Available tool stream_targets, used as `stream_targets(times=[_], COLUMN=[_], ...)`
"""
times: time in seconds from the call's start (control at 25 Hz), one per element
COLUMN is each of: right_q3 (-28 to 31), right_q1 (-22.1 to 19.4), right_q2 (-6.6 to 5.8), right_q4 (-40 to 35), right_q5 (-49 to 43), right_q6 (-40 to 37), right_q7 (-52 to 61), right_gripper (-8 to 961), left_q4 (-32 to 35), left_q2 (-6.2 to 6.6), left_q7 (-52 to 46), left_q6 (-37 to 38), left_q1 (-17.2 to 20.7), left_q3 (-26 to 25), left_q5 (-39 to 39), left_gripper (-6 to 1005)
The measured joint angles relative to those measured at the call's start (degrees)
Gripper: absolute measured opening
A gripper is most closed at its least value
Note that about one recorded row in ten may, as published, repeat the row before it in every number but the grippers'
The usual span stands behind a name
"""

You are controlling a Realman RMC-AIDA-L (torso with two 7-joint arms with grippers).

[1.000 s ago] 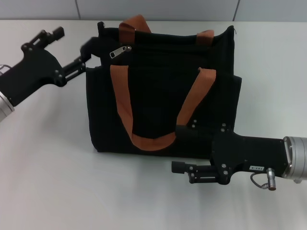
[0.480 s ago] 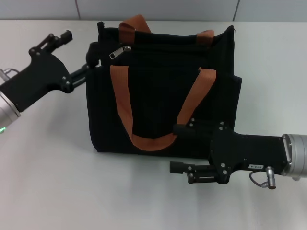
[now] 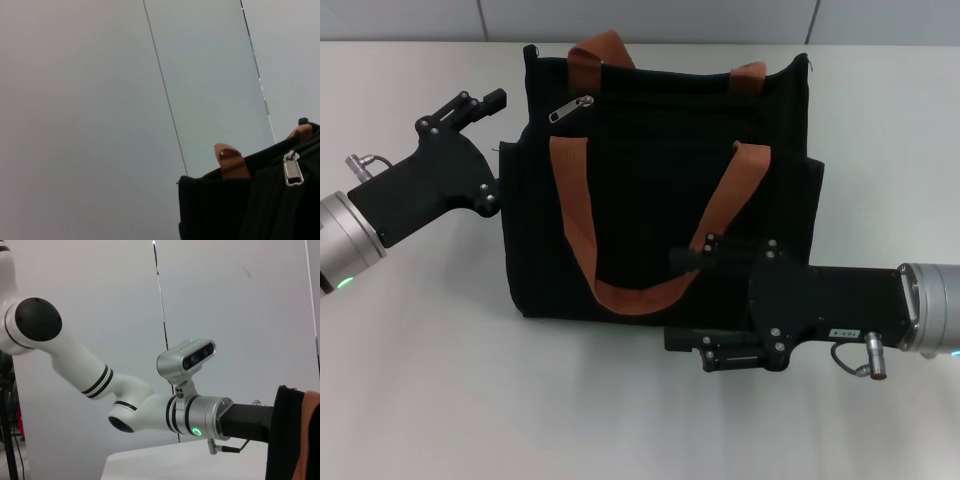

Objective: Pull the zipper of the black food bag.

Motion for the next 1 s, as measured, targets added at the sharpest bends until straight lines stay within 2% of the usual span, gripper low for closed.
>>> stream_targets(times=[0.28, 0.76, 0.96, 1.0], right_q3=[-0.3, 0.0, 0.2, 0.2], right_q1=[1.5, 1.0, 0.8, 0.8], right_q2=[-0.11, -0.22, -0.27, -0.27], right_q4=[-0.2, -0.7, -0.8, -0.8], right_q5=[0.0, -0.4, -0.3, -0.2], right_q6=[-0.4, -1.3, -1.4, -1.4], right_q7=[1.5, 1.6, 1.5, 1.4], right_gripper=[791, 792, 791, 791], left_q4=[-0.1, -0.2, -0.4, -0.4], left_q2=[-0.11, -0.16, -0.13, -0.13], left_q7=[0.1, 0.1, 5.5, 5.5], left_q6=[-0.8, -0.1, 1.6, 1.6], left_q1=[-0.1, 0.4, 1.1, 1.1], left_q3=[0.1, 0.1, 0.1, 0.1], left_q5=[-0.4, -0.4, -0.2, -0.3], left_gripper=[800, 798, 798, 757])
